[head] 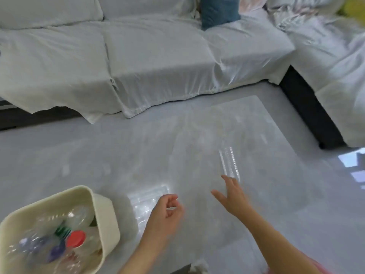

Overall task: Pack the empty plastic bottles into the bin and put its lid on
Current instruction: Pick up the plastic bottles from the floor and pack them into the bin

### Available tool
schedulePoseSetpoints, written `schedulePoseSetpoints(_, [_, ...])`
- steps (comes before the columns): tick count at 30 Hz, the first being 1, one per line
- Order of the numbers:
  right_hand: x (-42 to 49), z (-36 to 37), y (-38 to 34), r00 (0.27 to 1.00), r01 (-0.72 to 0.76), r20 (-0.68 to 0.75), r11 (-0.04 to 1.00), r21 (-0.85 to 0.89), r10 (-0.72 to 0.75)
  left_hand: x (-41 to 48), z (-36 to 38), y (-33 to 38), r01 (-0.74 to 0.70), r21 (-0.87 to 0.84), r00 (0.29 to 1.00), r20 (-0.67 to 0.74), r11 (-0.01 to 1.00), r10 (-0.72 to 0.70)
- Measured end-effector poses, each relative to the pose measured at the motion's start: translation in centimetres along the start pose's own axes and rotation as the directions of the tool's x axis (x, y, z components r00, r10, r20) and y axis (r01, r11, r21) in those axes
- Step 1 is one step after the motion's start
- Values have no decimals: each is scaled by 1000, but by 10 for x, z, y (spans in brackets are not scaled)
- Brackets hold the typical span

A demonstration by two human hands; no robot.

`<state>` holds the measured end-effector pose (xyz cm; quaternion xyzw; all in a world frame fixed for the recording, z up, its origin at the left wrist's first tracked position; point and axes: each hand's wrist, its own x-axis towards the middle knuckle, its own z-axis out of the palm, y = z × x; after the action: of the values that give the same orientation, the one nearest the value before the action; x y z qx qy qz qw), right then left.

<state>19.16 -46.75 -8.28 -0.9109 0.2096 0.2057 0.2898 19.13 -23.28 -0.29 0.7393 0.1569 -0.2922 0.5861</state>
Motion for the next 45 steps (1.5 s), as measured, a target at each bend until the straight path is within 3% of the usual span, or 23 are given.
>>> schedulePoseSetpoints(4, [47, -33, 78, 964, -267, -9, 964, 1, 267, 60, 107, 8, 50, 92, 996, 68, 995, -56])
schedulePoseSetpoints(8, [100, -31, 122, 931, -364, 20, 931, 38, 364, 112, 172, -1, 164, 176, 980, 81, 971, -180])
schedulePoseSetpoints(13, [155, 0, 146, 904, -423, 1, 898, 121, 427, 147, 187, -30, 224, 281, 969, 35, 933, -243])
schedulePoseSetpoints(18, [161, 9, 156, 874, -484, 29, 867, 119, 484, 160, 152, -42, 259, 301, 965, -33, 918, -261])
schedulePoseSetpoints(24, [105, 28, 100, 945, -277, 230, 944, 178, 234, 144, 92, -11, 206, 146, 976, -109, 968, -191])
schedulePoseSetpoints(30, [30, 32, 10, 952, 4, 300, 979, 203, -66, 94, 32, 9, 92, 48, 985, -151, 995, -84])
schedulePoseSetpoints(40, [-84, 46, -132, 873, 362, 260, 905, 221, -413, -26, -113, 30, -56, 5, 990, -131, 998, 56])
schedulePoseSetpoints(45, [-137, 63, -200, 817, 440, 265, 851, 289, -512, -86, -171, 39, -222, 33, 927, -302, 975, 221])
